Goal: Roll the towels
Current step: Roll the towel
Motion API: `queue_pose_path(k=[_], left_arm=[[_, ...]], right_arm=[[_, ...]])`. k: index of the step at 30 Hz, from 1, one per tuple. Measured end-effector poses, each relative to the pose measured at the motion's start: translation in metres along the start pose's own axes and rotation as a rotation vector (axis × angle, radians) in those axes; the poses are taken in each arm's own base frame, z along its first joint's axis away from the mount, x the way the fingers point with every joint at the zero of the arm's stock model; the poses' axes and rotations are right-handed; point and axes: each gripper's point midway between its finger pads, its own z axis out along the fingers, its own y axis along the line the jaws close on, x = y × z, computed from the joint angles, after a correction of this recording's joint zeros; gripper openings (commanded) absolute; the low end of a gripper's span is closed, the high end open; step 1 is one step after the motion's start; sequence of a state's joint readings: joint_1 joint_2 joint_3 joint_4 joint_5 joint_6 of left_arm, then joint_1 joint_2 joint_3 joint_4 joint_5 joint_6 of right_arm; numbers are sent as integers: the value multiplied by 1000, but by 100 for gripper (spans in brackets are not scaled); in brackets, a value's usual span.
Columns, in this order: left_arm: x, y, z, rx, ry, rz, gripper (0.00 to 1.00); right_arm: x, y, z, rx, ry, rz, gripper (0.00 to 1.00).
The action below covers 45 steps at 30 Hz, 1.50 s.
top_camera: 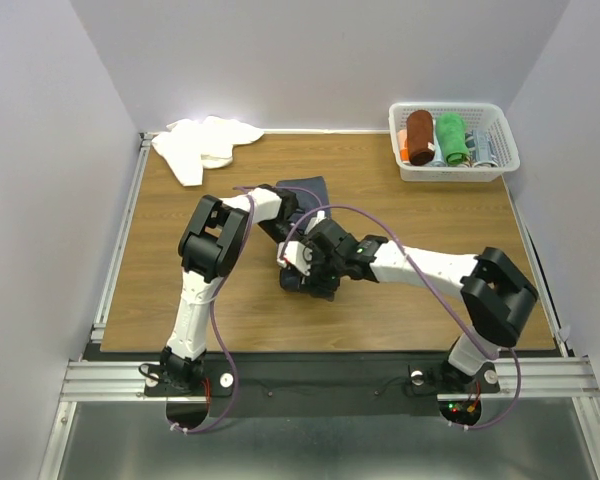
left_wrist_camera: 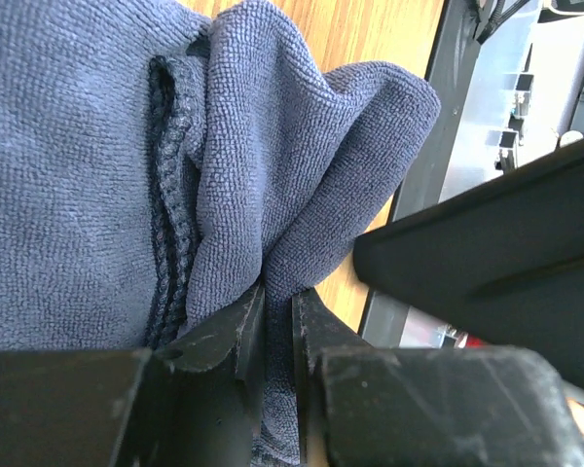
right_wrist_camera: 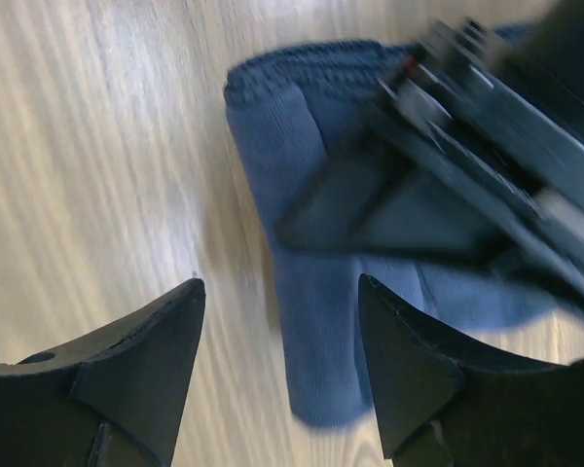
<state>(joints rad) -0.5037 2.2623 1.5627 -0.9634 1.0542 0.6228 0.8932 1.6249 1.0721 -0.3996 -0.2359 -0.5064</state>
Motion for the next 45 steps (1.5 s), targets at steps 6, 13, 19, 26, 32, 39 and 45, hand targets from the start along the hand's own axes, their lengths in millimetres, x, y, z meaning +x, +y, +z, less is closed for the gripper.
queue_pose_path(k=[6,13,19,26,32,39,45], left_arm=[[-1,1,-1,-9,4,-2,2],[-1,1,-1,-12,6,4,11],[0,-2,-5,-23,1,65,36],[-1,-10,-40,-166,-60,212,56],[-5,10,-99,-324,-153,244,57],[9,43,-193,-560,-339,189,99],[7,-46,-304,-1008,-670,448,99]], right_arm=[[15,-3,28,22,53,-63,46],[25,-11,38,46,63,-112,1],[24,-8,34,30,32,-107,1],[30,21,23,-125,26,-53,1],[39,46,13,-263,38,35,0],[36,51,9,-377,35,189,1],[28,44,18,-510,28,372,1]])
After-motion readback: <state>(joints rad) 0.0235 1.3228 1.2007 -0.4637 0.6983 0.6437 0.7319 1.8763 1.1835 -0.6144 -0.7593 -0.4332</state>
